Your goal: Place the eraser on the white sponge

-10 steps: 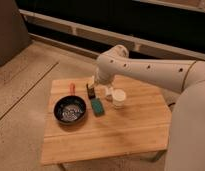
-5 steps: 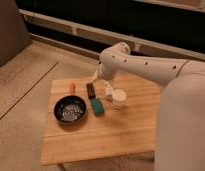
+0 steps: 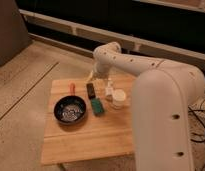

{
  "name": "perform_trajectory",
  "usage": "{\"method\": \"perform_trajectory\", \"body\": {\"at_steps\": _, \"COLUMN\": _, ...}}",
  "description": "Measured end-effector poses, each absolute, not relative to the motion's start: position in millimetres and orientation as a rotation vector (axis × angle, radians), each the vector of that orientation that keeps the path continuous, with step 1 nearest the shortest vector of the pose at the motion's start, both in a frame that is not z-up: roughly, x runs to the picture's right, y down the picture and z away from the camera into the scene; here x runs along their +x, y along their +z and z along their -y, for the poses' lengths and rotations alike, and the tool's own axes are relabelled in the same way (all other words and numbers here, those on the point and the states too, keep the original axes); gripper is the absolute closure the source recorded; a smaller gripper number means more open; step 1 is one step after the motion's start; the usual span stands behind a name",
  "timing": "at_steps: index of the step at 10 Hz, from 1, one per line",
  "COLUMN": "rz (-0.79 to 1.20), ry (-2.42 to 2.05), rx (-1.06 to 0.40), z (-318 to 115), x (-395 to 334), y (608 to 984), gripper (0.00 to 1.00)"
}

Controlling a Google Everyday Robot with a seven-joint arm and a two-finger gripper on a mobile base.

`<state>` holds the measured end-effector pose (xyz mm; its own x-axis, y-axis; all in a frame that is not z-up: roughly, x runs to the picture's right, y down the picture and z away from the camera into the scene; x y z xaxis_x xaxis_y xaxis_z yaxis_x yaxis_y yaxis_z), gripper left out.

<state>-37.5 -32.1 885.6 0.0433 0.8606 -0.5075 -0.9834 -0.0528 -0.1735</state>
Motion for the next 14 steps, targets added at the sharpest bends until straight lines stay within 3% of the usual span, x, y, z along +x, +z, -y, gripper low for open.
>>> {"method": "perform_trajectory", "body": {"at_steps": 5, "rz": -0.33, "ry": 1.436, "rx": -0.61, "z": 40.4, "x": -56.6, "y": 926.2, "gripper": 0.35}}
{"method": "perform_trajectory", "body": {"at_steps": 10, "rz": -0.397, "ry": 1.464, "rx": -0.738, "z": 12.9, "x": -67.0, "y": 976.2, "gripper": 0.35}}
{"method": "perform_trajectory", "body": {"at_steps": 14, "rz": -0.435, "ry": 1.45, "rx": -0.81, "z": -3.7, "x": -72.5, "y": 995.2, "gripper": 0.35}}
